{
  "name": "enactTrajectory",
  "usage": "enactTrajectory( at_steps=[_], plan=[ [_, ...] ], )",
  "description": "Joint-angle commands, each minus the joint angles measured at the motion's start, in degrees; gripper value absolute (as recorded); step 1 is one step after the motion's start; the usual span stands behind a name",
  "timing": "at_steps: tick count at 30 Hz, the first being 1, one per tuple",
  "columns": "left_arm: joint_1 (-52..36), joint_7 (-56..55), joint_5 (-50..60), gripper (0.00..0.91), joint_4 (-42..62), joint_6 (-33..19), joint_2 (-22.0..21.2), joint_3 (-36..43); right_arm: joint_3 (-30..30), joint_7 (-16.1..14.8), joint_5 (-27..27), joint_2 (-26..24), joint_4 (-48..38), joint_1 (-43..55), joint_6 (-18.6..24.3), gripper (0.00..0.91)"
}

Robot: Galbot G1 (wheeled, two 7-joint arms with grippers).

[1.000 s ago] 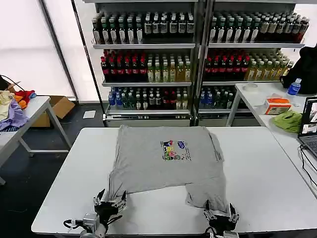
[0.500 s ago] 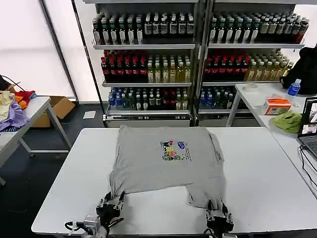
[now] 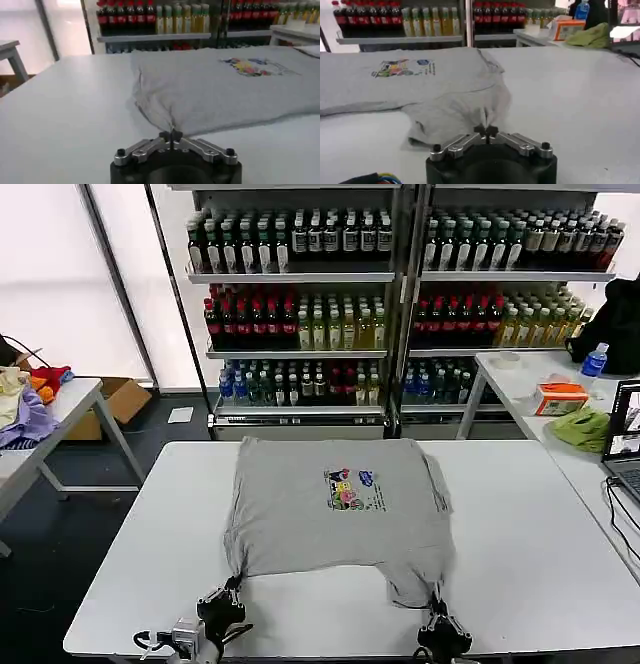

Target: Fold and organize the clothes.

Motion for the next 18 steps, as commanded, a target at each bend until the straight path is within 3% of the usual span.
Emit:
enactTrajectory(
  at_steps=[1,5,8,15,18],
  plan=[
    [0.2,-0.3,-0.1,0.010,-2.2,-2.5,-0.1,0.3,0.1,-0.8,-2.1,0.0,5.1,-0.4,1.6,0.000],
    [0.7,-1.0,-1.1,0.010,-5.1,-4.9,-0.1,0.6,1.5,-2.1,-2.9,0.5,7.2,0.2,3.5,0.000],
    [0.3,-1.9,-2.3,0.000,-6.5,-5.4,0.2,0.8,2.8,-3.9,-7.8,0.9,6.2,1.2,6.8,0.000],
    [-3.0,-2.5,-3.3,0.010,-5.3,-5.6,0.8,0.7,4.6,-6.0,-7.1,0.5,3.7,6.2,6.4,0.000],
    [-5.5,-3.1,-4.3,0.010,-3.9,-5.6,1.1,1.0,5.1,-8.4,-9.7,-0.3,1.2,9.3,6.5,0.000]
  ],
)
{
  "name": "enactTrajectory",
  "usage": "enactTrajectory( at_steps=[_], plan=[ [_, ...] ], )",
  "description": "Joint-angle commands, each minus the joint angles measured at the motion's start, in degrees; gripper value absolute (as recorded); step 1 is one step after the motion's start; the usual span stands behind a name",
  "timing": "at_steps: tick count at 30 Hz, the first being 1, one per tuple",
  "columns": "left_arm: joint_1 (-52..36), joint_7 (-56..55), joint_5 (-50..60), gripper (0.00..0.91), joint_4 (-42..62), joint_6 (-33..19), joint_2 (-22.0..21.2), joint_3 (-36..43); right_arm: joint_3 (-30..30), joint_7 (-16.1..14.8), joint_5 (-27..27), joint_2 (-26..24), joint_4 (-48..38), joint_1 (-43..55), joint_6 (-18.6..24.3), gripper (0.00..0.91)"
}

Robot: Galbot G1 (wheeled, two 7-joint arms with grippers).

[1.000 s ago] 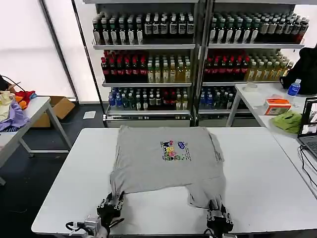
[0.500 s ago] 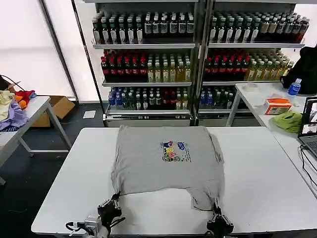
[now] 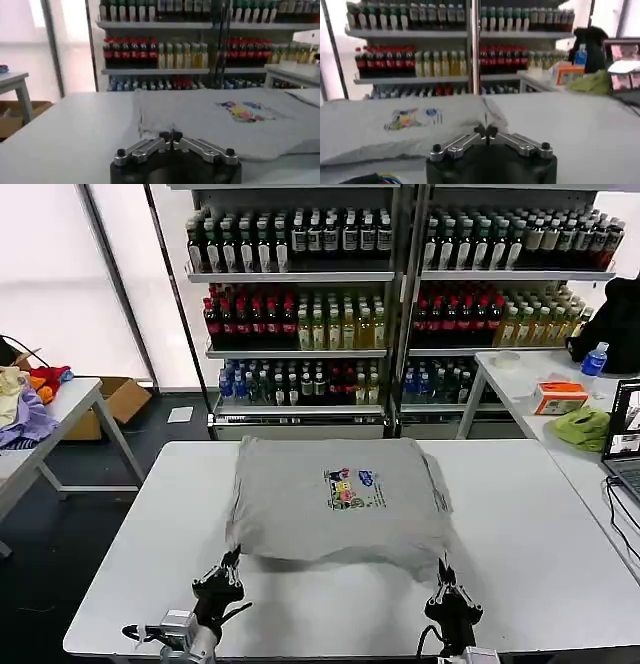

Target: Fold and organize the clothes.

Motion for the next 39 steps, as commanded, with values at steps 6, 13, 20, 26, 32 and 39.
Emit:
enactTrajectory(
  at_steps=[6,13,20,26,32,39],
  plan=[
    [-7.9,-1.0,-3.3,0.010,4.7,-1.8,1.3,0.4,1.1,-3.8,-3.2,-0.5,-5.1,12.0,0.3,0.000],
    [-14.6,-1.6,-7.7,0.010,10.7,-1.8,2.2,0.6,-0.4,-3.6,-1.2,-0.7,-12.2,21.4,-1.8,0.000],
    [-20.3,-2.5,-10.0,0.010,16.0,-0.9,2.9,0.9,-0.5,-2.4,1.6,-0.1,-17.8,26.6,-4.2,0.000],
    [-24.6,-2.9,-11.7,0.010,21.1,0.0,3.7,1.7,-0.5,-2.5,2.6,0.0,-23.5,30.2,-5.0,0.000],
    [-29.6,-2.9,-12.3,0.010,26.8,0.5,4.2,2.8,-0.7,-2.7,3.7,-0.3,-27.1,33.7,-5.8,0.000],
    [-31.8,-3.0,-12.2,0.010,30.1,0.9,4.9,4.1,-1.6,-3.2,6.2,-0.2,-29.3,35.5,-7.9,0.000]
  ],
)
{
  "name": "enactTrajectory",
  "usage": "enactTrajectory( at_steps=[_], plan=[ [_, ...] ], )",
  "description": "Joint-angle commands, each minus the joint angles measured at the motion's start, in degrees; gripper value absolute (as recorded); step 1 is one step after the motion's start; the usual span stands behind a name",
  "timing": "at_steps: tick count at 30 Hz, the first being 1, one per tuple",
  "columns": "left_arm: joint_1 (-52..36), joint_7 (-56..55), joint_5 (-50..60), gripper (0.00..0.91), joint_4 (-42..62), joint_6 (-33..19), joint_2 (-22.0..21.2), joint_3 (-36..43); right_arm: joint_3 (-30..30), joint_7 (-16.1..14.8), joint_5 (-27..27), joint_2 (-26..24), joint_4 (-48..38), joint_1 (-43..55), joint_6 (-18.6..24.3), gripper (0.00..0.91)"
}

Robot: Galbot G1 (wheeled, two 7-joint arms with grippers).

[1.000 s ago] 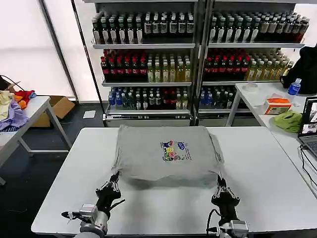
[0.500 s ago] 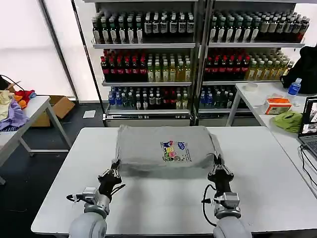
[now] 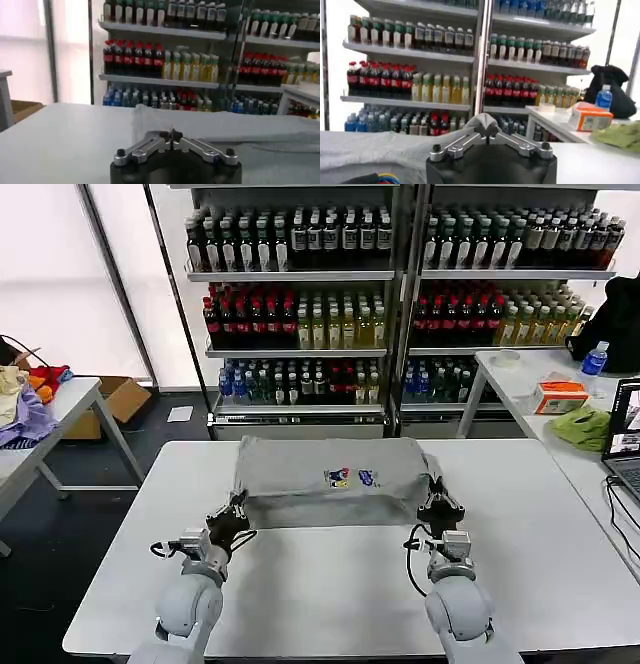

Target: Fold and organize the clothes.

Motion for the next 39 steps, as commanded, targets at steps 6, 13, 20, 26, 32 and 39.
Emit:
enactTrajectory(
  at_steps=[6,13,20,26,32,39],
  plan=[
    [-6.0,0.1,-0.3,0.010,7.8,0.7,1.0,2.2,-0.7,-0.5,2.8,0.3,-4.9,4.7,-3.0,0.000],
    [-7.0,0.3,0.2,0.010,8.6,1.1,1.4,2.7,-1.5,-0.3,4.9,0.1,-6.1,6.8,-4.9,0.000],
    [-7.2,0.5,0.9,0.907,9.3,1.0,1.4,2.8,-2.0,0.3,5.2,0.6,-7.8,8.5,-5.2,0.907],
    [-6.9,0.0,1.1,0.907,7.7,2.2,1.5,2.6,-2.3,3.8,7.4,1.4,-5.9,9.1,-6.8,0.907],
    [-6.6,-1.1,0.4,0.907,5.3,3.9,1.6,2.3,-1.9,11.2,13.7,2.6,-3.9,10.0,-10.1,0.907],
    [-5.6,-1.4,-0.1,0.907,3.4,4.7,1.4,2.3,-1.6,12.4,14.5,2.0,-3.5,9.5,-10.6,0.907]
  ],
)
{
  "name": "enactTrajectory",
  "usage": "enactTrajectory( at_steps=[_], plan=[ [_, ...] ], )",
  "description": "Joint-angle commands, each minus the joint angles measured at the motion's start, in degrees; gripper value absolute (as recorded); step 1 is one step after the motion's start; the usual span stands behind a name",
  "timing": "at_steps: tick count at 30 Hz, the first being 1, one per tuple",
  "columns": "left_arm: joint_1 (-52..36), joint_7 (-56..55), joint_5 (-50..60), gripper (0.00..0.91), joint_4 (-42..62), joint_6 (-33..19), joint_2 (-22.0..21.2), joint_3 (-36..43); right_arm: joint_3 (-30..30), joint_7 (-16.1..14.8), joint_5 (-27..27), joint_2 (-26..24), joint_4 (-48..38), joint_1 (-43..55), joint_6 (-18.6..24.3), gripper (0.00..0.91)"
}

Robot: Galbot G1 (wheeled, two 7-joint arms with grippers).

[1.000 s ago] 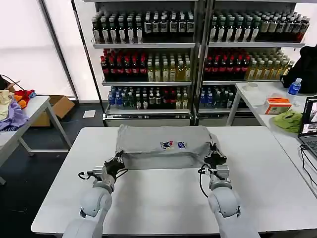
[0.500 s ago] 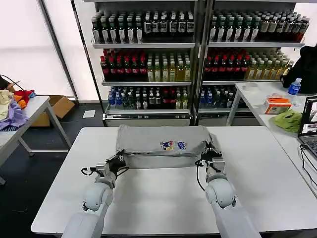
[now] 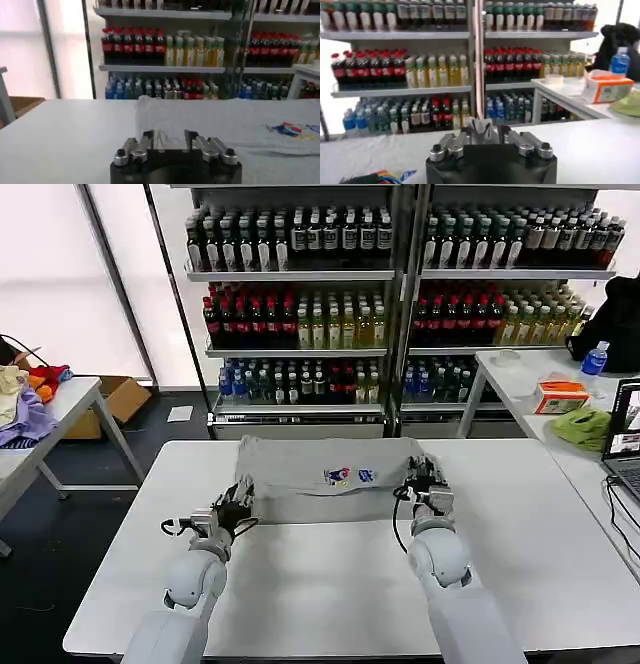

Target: Fold and organize the clothes.

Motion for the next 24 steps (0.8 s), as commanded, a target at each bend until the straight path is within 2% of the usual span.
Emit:
enactTrajectory(
  at_steps=[1,3,7,10,12,13,16,18,20,23,24],
  plan=[
    [0.4,-0.3,-0.3,0.907,-2.0,1.0,-0.1,0.0,0.1,3.6,3.0,0.2,0.6,0.4,-1.7,0.907],
    [0.9,-0.3,-0.1,0.907,-2.4,1.0,-0.1,0.0,0.1,3.7,3.2,0.2,-0.2,0.6,-1.6,0.907],
    [1.8,-0.2,0.1,0.907,-2.7,1.0,-0.2,-0.1,0.4,5.3,7.2,0.9,-3.3,2.6,-2.0,0.907],
    [2.5,0.1,0.7,0.907,-2.8,1.2,-0.5,0.0,1.3,8.2,15.1,2.1,-5.1,4.5,-3.1,0.907],
    [2.9,0.2,0.7,0.907,-2.8,1.5,-0.5,0.0,1.2,8.1,17.1,2.2,-5.2,5.1,-3.0,0.907],
    [3.0,0.2,0.8,0.907,-2.8,1.5,-0.5,0.0,1.1,7.7,20.2,2.2,-4.5,5.1,-3.1,0.907],
    [3.5,0.3,1.0,0.907,-3.1,1.5,-0.4,0.0,1.0,9.2,23.9,2.7,-2.1,5.2,-3.0,0.907],
    [3.6,0.3,1.0,0.907,-3.3,1.6,-0.4,0.0,1.8,12.3,30.4,3.5,-1.5,6.0,-3.1,0.907],
    [3.7,0.3,1.0,0.907,-3.5,1.7,-0.4,0.0,1.8,11.9,29.1,3.3,-2.0,6.2,-3.1,0.907],
    [4.1,0.5,1.0,0.907,-3.9,1.7,-0.3,0.0,2.5,13.1,34.1,3.3,-1.5,6.3,-2.7,0.907],
    [4.2,0.6,1.0,0.907,-3.9,1.7,-0.3,0.0,2.4,12.5,31.6,3.2,-1.9,6.2,-2.8,0.907]
  ],
)
